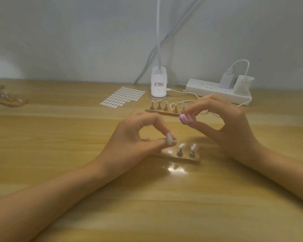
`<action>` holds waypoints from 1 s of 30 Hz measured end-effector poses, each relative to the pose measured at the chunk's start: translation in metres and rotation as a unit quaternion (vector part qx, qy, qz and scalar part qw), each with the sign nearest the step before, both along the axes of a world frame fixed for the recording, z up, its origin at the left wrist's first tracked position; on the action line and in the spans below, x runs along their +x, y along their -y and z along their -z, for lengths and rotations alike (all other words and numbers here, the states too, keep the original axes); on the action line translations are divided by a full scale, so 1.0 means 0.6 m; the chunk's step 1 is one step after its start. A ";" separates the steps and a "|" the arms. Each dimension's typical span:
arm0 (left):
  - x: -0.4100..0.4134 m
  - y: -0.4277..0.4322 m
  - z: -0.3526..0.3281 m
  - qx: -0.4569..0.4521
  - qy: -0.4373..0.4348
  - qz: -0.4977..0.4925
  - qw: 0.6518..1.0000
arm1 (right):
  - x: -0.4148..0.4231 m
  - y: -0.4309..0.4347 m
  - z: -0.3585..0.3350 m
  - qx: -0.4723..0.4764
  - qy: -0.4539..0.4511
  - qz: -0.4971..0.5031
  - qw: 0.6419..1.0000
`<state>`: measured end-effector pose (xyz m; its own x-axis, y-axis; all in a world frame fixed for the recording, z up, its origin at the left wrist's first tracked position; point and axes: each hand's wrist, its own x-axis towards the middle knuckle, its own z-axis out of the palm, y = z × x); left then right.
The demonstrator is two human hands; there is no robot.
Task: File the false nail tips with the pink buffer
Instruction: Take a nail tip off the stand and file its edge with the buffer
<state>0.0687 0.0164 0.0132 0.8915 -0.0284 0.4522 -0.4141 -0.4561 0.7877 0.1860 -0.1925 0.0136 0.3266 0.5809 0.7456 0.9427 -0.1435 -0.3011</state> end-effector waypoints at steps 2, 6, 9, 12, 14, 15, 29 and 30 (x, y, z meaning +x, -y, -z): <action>-0.002 0.000 0.002 0.049 -0.011 0.004 0.999 | 0.000 -0.002 0.003 -0.006 -0.007 -0.008 1.000; 0.001 0.003 0.005 0.095 -0.036 -0.013 0.995 | 0.001 -0.002 0.004 -0.004 -0.010 -0.007 1.000; 0.002 0.006 0.004 0.111 -0.078 0.003 0.991 | 0.002 -0.001 0.005 0.003 -0.010 -0.004 1.000; 0.005 0.006 0.004 0.088 -0.092 0.028 0.991 | 0.002 -0.003 0.006 0.003 -0.013 -0.011 1.000; 0.007 0.004 0.004 0.104 -0.087 0.033 0.990 | 0.002 -0.003 0.006 0.001 -0.012 -0.011 1.000; 0.008 0.005 0.003 0.110 -0.084 0.038 0.990 | 0.002 -0.004 0.006 0.001 -0.012 -0.010 1.000; 0.008 0.032 -0.008 0.123 -0.089 -0.035 0.988 | -0.002 -0.009 0.003 0.017 -0.038 0.008 0.999; 0.006 0.035 -0.009 0.134 -0.083 -0.043 0.987 | -0.003 -0.009 0.003 0.017 -0.039 0.008 0.999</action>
<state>0.0720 -0.0045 0.0188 0.9568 -0.0478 0.2868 -0.2401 -0.6858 0.6870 0.1845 -0.1872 0.0121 0.3929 0.5495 0.7374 0.9142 -0.1466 -0.3778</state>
